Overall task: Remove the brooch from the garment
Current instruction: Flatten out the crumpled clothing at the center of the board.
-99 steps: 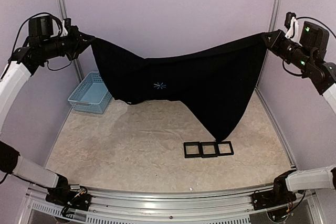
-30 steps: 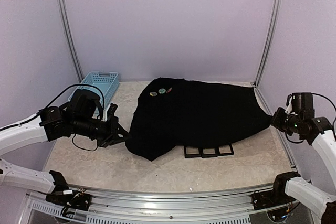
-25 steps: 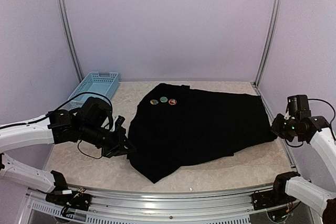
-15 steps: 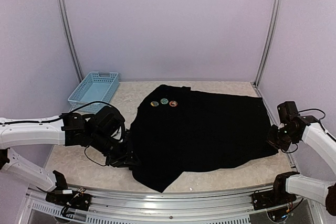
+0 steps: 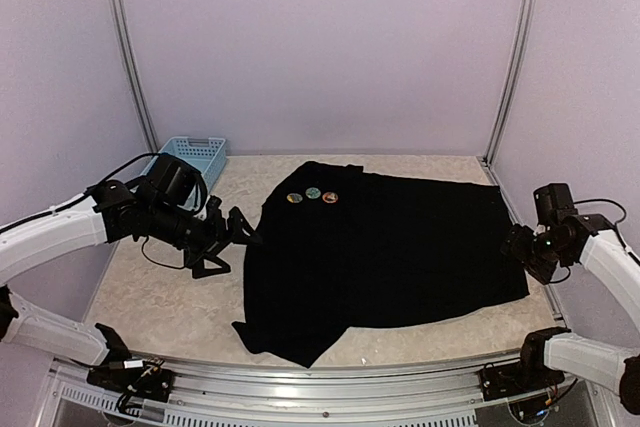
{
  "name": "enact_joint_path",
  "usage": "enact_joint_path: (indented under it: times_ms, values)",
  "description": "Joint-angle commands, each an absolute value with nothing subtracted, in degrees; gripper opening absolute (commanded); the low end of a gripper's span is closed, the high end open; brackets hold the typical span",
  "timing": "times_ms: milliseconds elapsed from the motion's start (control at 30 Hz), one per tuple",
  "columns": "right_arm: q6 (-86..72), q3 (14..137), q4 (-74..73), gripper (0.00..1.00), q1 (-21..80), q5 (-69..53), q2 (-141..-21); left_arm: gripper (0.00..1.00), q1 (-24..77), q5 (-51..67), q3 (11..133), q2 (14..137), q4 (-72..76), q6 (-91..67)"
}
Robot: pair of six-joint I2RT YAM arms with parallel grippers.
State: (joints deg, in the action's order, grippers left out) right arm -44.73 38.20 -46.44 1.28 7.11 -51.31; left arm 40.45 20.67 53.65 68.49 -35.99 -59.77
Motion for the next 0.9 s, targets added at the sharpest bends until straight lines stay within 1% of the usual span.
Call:
enact_joint_path:
  times_ms: [0, 100, 233, 400, 533, 800, 867]
  values:
    - [-44.0, 40.5, -48.2, 0.89, 0.7, 8.5, -50.3, 0.99, 36.1, 23.8, 56.8, 71.0, -40.4, -53.9]
    - [-45.1, 38.5, -48.6, 0.88, 0.8, 6.2, -51.5, 0.99, 37.6, 25.5, 58.2, 75.7, -42.8, -52.7]
    - [-46.9, 34.9, -46.9, 0.86, 0.8, 0.6, -53.6, 0.99, 42.6, 24.6, 57.0, 78.9, -44.7, -55.2]
    - [-48.5, 31.0, -46.4, 0.85, 0.8, -2.4, -54.5, 0.99, 48.5, 24.2, 51.2, 77.1, -42.0, -64.4]
    - [-49.4, 28.2, -44.3, 0.82, 0.8, -4.4, -54.3, 0.99, 50.2, 25.6, 46.3, 74.8, -39.0, -69.0]
    - [-49.5, 26.1, -40.4, 0.72, 0.8, -6.5, -55.7, 0.99, 50.4, 27.4, 43.0, 76.2, -32.7, -69.3]
    - [-49.6, 25.6, -39.7, 0.67, 0.7, -6.8, -56.0, 0.99, 50.4, 28.0, 42.9, 77.7, -31.5, -68.4]
